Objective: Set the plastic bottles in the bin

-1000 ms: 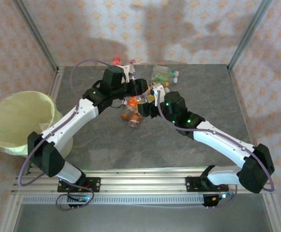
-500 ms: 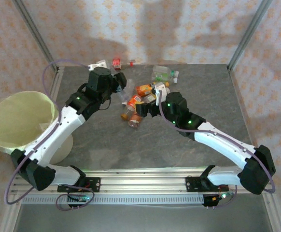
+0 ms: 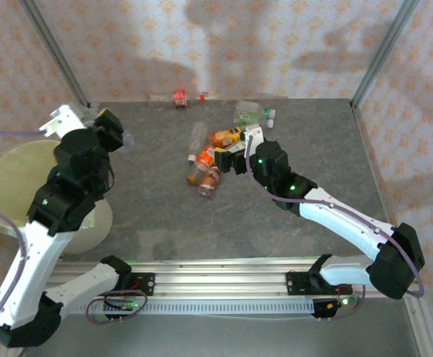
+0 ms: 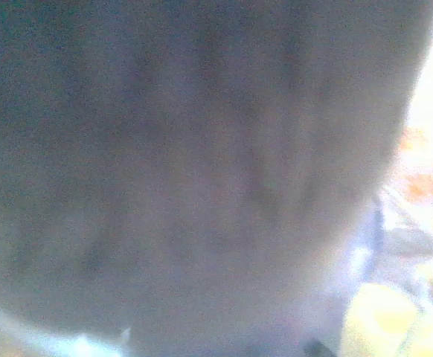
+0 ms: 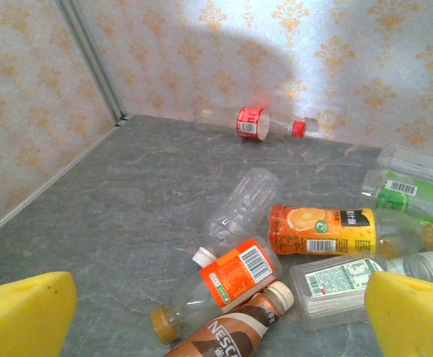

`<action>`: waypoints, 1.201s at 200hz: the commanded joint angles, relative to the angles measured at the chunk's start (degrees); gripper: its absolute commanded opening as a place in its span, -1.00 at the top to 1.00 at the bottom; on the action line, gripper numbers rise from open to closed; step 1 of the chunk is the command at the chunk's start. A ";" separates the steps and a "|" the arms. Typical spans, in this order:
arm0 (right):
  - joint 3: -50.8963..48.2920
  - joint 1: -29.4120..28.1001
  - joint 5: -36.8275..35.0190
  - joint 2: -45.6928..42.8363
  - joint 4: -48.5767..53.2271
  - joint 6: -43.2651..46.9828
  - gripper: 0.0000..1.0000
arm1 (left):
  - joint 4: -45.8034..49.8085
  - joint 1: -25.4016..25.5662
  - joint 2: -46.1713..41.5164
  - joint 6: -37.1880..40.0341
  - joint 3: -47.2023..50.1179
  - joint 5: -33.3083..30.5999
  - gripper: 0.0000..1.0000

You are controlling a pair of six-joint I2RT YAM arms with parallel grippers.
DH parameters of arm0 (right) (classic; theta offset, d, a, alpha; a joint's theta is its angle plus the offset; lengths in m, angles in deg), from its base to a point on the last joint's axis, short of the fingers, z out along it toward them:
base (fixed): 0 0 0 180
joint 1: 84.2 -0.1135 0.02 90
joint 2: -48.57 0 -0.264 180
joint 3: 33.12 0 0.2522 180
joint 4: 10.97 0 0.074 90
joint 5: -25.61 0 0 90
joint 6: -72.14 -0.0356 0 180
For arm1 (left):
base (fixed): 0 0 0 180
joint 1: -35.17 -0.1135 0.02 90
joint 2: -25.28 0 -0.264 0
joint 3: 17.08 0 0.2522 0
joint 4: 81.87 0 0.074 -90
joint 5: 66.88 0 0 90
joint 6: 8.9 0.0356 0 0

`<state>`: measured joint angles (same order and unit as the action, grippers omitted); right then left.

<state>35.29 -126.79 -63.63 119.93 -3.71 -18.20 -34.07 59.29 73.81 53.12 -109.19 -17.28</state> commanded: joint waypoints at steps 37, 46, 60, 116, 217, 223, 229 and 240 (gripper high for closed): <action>3.08 0.29 -1.47 1.51 0.33 -2.57 -0.99 | 6.30 -8.77 -2.61 1.54 4.73 -20.69 -0.19; 3.31 0.31 -1.46 1.69 0.59 -2.55 -1.00 | 7.63 -12.44 -1.43 1.39 4.15 -18.81 -0.19; 3.60 0.31 -1.61 1.78 0.86 -2.51 -0.99 | 9.81 -19.22 0.70 0.91 2.88 -13.85 -0.19; 3.84 0.40 -2.34 2.12 1.88 -2.56 -1.00 | 11.41 -40.80 2.76 0.12 2.68 5.74 -0.19; 4.13 0.47 -0.86 2.87 1.18 -4.31 -1.00 | 17.56 -57.34 13.67 -1.57 -0.94 38.66 -0.27; 4.15 0.42 -0.88 2.94 1.26 -4.53 -1.00 | 17.46 -57.35 14.21 -2.15 -0.72 39.50 -0.29; 3.98 0.44 -0.97 3.04 1.18 -4.73 -1.00 | 17.46 -57.39 14.75 -2.25 -0.50 40.16 -0.32; 3.71 0.49 -1.21 3.26 1.24 -4.95 -1.00 | 17.61 -57.35 15.67 -2.33 -0.23 40.40 -0.36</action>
<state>38.09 -126.53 -64.62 122.55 -1.59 -21.74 -17.85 2.40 88.28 52.18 -108.88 18.83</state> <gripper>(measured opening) 0.999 0.660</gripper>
